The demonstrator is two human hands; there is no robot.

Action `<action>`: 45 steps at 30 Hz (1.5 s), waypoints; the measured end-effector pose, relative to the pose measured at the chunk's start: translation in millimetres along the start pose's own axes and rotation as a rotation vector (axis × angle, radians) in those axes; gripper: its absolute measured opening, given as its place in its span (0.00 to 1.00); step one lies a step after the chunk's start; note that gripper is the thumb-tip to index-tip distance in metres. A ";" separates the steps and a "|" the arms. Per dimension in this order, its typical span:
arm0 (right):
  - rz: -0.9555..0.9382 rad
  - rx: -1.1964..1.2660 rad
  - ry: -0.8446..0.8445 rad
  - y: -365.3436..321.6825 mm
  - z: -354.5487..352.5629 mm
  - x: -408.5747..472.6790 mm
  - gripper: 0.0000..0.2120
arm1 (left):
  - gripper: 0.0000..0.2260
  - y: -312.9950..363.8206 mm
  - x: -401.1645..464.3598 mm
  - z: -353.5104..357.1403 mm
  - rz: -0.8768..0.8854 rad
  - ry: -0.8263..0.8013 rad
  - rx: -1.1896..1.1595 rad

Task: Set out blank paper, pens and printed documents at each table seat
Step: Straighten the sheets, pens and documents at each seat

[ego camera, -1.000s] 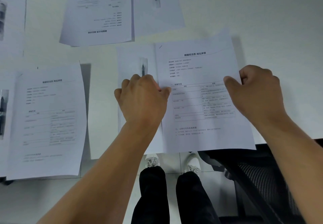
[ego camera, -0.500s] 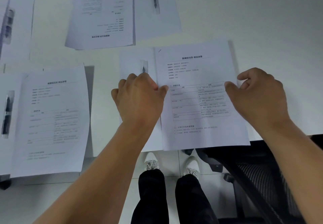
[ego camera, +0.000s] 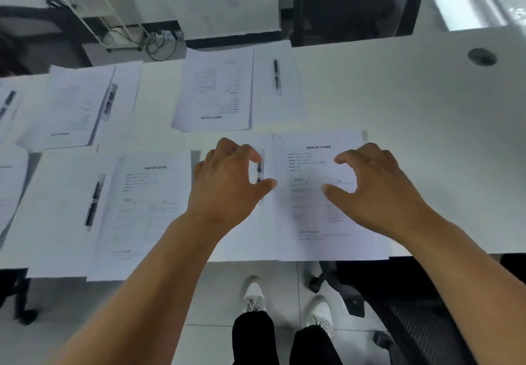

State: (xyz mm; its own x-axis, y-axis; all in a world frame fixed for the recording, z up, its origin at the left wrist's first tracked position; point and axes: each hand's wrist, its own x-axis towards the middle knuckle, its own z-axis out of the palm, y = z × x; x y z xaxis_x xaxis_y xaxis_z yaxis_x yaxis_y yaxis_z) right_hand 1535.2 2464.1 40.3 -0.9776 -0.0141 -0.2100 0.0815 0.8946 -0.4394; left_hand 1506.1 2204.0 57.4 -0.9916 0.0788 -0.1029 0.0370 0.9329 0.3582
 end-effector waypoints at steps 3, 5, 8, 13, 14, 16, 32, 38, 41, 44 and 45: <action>-0.064 -0.047 -0.017 -19.0 -16.6 -0.5 0.32 | 0.23 9.8 -8.1 -24.2 0.044 -0.005 0.001; -0.104 -0.061 -0.014 -32.6 -28.9 -2.1 0.33 | 0.23 18.9 -12.9 -42.2 0.084 0.023 0.000; -0.131 -0.082 0.013 -50.6 -49.9 -6.8 0.32 | 0.22 33.5 -16.8 -71.9 0.176 0.085 -0.028; -0.171 -0.145 0.113 -96.3 -96.2 -20.6 0.33 | 0.16 50.8 -19.2 -138.7 0.386 0.290 -0.106; -0.170 -0.156 0.138 -106.3 -103.6 -23.3 0.33 | 0.16 53.3 -19.5 -149.7 0.405 0.298 -0.112; -0.189 -0.190 0.202 -132.8 -126.3 -30.6 0.33 | 0.15 58.5 -20.3 -180.9 0.470 0.342 -0.095; -0.203 -0.229 0.417 -242.2 -215.8 -93.1 0.30 | 0.21 62.3 -48.9 -305.9 0.540 0.148 0.054; -0.170 -0.228 0.389 -235.9 -221.3 -91.7 0.31 | 0.21 53.7 -33.4 -294.0 0.486 0.091 0.072; -0.170 -0.231 0.376 -226.4 -224.8 -88.0 0.32 | 0.24 56.7 -22.2 -292.0 0.469 0.074 0.131; -0.170 -0.241 0.311 -215.9 -219.1 -82.4 0.36 | 0.33 58.4 -13.5 -284.6 0.449 -0.007 0.193; -0.166 -0.245 0.279 -210.3 -216.5 -79.5 0.38 | 0.36 59.7 -11.0 -281.0 0.446 -0.036 0.205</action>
State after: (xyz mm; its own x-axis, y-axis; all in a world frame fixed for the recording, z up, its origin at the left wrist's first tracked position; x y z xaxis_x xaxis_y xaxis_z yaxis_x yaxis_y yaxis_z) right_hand 1553.8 2373.7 338.5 -0.9914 -0.0758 0.1065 -0.0978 0.9707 -0.2195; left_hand 1484.3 2160.1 340.6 -0.8688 0.4949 -0.0147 0.4840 0.8552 0.1855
